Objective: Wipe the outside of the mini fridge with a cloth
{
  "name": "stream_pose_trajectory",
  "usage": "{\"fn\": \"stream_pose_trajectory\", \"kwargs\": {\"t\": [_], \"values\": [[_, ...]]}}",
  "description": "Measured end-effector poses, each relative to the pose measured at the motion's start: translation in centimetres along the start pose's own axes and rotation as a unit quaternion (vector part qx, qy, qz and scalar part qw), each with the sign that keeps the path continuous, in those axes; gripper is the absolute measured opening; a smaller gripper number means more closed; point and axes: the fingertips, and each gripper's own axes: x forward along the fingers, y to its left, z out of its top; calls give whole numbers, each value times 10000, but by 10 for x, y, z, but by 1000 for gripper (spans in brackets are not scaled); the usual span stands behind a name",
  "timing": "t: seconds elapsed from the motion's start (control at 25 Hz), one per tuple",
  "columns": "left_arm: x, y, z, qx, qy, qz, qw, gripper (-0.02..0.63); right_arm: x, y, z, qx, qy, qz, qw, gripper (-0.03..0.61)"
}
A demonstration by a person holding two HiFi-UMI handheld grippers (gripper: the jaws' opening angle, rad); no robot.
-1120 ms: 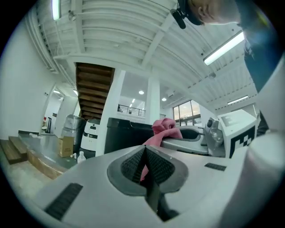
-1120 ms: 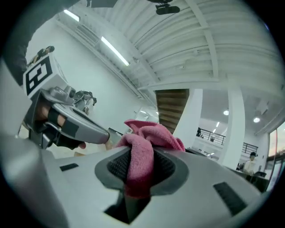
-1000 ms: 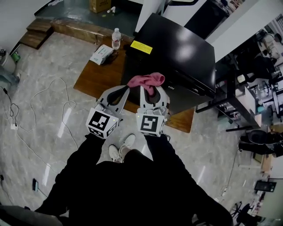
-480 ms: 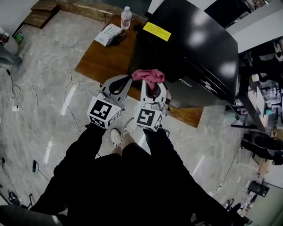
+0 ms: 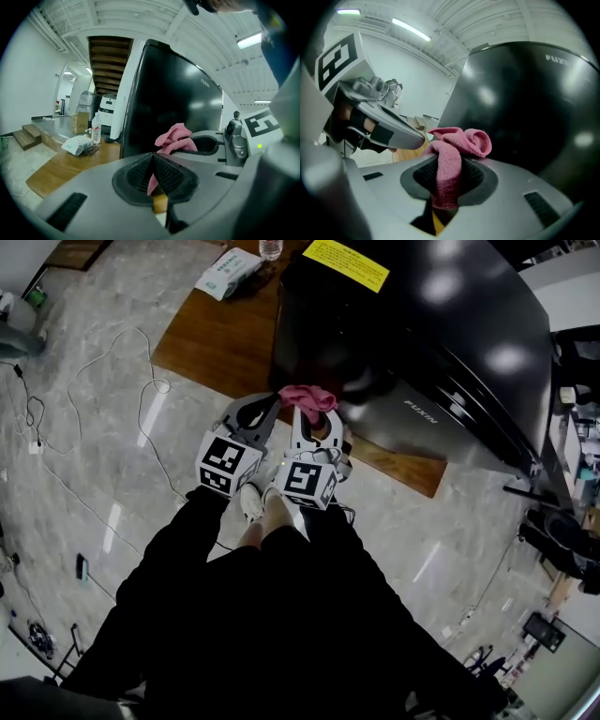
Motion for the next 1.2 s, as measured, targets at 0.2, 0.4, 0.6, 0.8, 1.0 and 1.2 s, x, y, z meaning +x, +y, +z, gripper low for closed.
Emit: {"fn": "stream_pose_trajectory", "kwargs": {"t": [0.2,0.4,0.6,0.8,1.0,1.2], "values": [[22,12,-49,-93,509,51,9986,6,19,21,-45,222,394,352,9984,94],[39,23,-90,-104,922,61,9957,6,38,44,-95,718,1022,797,9890,94],[39,30,-108,-188,1170,165,9928,6,49,62,-139,1253,1698,1259,9693,94],[9,28,-68,-261,893,209,9954,6,24,70,-87,1207,1072,1955,9673,100],[-52,14,6,-53,451,207,9988,6,-29,57,16,1173,13,2551,9598,101],[-104,25,81,239,-4,462,9986,6,-52,44,102,1514,-619,2839,9448,104]]}}
